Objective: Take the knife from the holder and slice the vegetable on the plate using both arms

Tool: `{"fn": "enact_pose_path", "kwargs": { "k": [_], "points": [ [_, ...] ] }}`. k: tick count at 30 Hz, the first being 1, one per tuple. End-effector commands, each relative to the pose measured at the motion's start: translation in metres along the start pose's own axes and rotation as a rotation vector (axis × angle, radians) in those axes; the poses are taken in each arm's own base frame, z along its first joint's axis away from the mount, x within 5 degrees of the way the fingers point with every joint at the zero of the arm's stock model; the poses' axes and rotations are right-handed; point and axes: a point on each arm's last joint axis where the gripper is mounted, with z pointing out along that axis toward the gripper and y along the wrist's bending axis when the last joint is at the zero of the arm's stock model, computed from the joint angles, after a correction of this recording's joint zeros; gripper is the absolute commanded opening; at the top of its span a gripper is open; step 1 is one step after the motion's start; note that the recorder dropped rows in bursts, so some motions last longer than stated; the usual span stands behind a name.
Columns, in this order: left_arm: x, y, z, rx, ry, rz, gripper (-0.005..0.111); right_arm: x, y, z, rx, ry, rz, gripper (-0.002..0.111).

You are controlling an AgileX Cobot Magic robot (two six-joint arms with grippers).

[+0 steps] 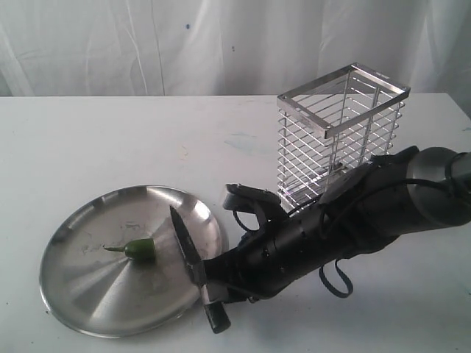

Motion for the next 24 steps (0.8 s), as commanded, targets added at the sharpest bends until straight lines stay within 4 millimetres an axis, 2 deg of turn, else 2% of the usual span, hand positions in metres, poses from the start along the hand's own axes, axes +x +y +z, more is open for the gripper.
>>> {"fn": "enact_pose_path", "kwargs": {
  "k": [1, 5, 9, 14, 16, 21, 24],
  "points": [
    [0.002, 0.0, 0.001, 0.007, 0.0, 0.006, 0.0, -0.001, 0.004, -0.005, -0.009, -0.017, -0.011, 0.034],
    [0.002, 0.0, 0.001, 0.007, 0.0, 0.006, 0.0, -0.003, 0.004, -0.006, -0.008, -0.023, -0.012, 0.034],
    [0.002, 0.0, 0.001, 0.007, 0.0, 0.006, 0.0, -0.012, 0.014, -0.015, -0.029, -0.063, -0.033, 0.035],
    [0.002, 0.0, 0.001, 0.007, 0.0, 0.006, 0.0, -0.034, 0.023, -0.04, -0.132, -0.058, 0.04, 0.053],
    [0.002, 0.0, 0.001, 0.007, 0.0, 0.006, 0.0, -0.041, 0.019, -0.052, -0.154, 0.027, 0.047, 0.059],
    [0.002, 0.0, 0.001, 0.007, 0.0, 0.006, 0.0, -0.041, -0.006, -0.071, -0.121, 0.378, 0.004, 0.06],
    [0.002, 0.0, 0.001, 0.007, 0.0, 0.006, 0.0, -0.049, -0.02, -0.065, -0.13, 0.371, 0.049, 0.06]
  ]
}}
